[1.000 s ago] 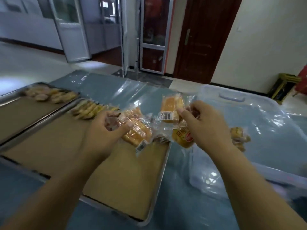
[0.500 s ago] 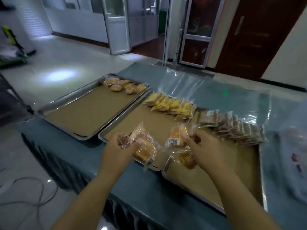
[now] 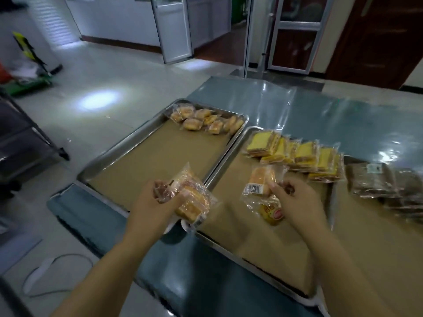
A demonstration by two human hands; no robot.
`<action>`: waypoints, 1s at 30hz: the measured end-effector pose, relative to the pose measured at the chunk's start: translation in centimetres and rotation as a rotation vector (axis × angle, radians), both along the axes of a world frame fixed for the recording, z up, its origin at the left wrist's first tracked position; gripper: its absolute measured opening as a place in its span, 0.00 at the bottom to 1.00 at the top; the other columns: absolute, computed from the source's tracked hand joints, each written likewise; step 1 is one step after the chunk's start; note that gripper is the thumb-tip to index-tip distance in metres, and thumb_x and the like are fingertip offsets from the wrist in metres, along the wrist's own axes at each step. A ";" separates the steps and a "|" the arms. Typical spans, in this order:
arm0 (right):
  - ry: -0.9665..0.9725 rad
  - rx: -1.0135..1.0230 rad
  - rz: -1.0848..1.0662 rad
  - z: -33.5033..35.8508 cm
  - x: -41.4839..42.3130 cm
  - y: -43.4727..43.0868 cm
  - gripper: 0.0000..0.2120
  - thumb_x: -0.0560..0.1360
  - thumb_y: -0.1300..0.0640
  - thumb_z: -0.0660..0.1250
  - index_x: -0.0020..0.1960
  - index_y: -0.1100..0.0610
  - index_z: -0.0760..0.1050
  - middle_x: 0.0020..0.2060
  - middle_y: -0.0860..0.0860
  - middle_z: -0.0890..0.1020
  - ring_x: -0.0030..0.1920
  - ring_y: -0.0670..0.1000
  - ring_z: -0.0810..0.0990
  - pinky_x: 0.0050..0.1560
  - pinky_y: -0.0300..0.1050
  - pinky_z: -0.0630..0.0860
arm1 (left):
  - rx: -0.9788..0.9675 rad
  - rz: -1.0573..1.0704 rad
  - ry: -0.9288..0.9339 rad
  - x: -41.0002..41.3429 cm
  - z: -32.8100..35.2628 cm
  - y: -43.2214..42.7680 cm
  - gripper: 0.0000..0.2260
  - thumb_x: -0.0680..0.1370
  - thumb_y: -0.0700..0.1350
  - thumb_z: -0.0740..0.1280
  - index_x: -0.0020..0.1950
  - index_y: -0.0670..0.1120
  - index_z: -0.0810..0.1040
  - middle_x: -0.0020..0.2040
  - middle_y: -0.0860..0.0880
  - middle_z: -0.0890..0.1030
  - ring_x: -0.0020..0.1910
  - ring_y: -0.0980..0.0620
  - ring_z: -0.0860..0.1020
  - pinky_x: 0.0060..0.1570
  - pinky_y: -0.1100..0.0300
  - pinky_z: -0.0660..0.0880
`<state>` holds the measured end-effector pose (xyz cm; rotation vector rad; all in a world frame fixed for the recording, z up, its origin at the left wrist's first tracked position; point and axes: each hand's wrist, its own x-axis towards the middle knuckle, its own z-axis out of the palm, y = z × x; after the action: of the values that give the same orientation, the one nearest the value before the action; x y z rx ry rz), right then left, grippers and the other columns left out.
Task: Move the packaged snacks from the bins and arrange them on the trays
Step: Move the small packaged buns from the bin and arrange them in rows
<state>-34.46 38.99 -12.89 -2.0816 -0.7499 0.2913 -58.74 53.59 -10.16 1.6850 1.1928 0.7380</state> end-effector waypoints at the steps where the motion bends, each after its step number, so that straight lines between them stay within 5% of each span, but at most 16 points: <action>1: 0.029 0.017 -0.008 0.0 -0.1 1.6 0.15 0.73 0.41 0.66 0.34 0.49 0.74 0.27 0.45 0.76 0.29 0.39 0.75 0.27 0.39 0.64 | -0.005 -0.004 0.008 0.0 0.1 1.6 0.13 0.68 0.54 0.75 0.45 0.57 0.72 0.41 0.55 0.80 0.38 0.53 0.81 0.35 0.60 0.73; 9: 0.046 -0.081 0.055 0.4 -0.6 11.7 0.14 0.74 0.42 0.65 0.35 0.49 0.71 0.28 0.45 0.73 0.26 0.40 0.72 0.27 0.40 0.63 | -0.157 -0.084 -0.051 1.7 -2.2 12.2 0.21 0.62 0.54 0.76 0.50 0.52 0.74 0.46 0.44 0.81 0.40 0.44 0.82 0.44 0.41 0.79; 13: 0.021 -0.188 0.083 0.2 -0.3 16.5 0.14 0.74 0.42 0.65 0.35 0.47 0.70 0.30 0.43 0.73 0.31 0.42 0.72 0.30 0.42 0.66 | -0.212 -0.102 -0.039 3.4 -4.4 17.0 0.20 0.60 0.53 0.76 0.48 0.54 0.73 0.42 0.46 0.80 0.32 0.51 0.82 0.40 0.49 0.81; 21: 0.086 -0.306 0.001 -1.1 2.4 27.1 0.09 0.76 0.44 0.64 0.45 0.48 0.72 0.38 0.43 0.76 0.37 0.41 0.75 0.32 0.39 0.69 | -0.206 -0.239 -0.017 9.1 -7.8 27.9 0.13 0.67 0.48 0.76 0.45 0.55 0.74 0.42 0.53 0.80 0.37 0.55 0.80 0.34 0.64 0.73; 25: 0.074 -0.416 -0.016 -2.7 3.9 32.0 0.06 0.76 0.48 0.64 0.48 0.48 0.69 0.39 0.43 0.76 0.35 0.41 0.75 0.30 0.37 0.67 | -0.223 -0.357 0.032 11.9 -9.5 32.0 0.12 0.72 0.44 0.72 0.50 0.55 0.74 0.45 0.56 0.80 0.45 0.58 0.79 0.39 0.64 0.72; 30: -0.028 -0.659 -0.009 -5.1 5.4 34.8 0.10 0.76 0.49 0.62 0.53 0.55 0.72 0.46 0.53 0.76 0.45 0.55 0.78 0.45 0.49 0.76 | -0.234 -0.458 0.121 14.9 -11.3 34.6 0.15 0.73 0.46 0.70 0.58 0.52 0.72 0.51 0.54 0.80 0.49 0.54 0.79 0.52 0.51 0.77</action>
<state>-29.04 73.82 -17.95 -2.7085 -0.7218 0.5631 -43.83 88.21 -21.44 1.7320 0.8826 0.2098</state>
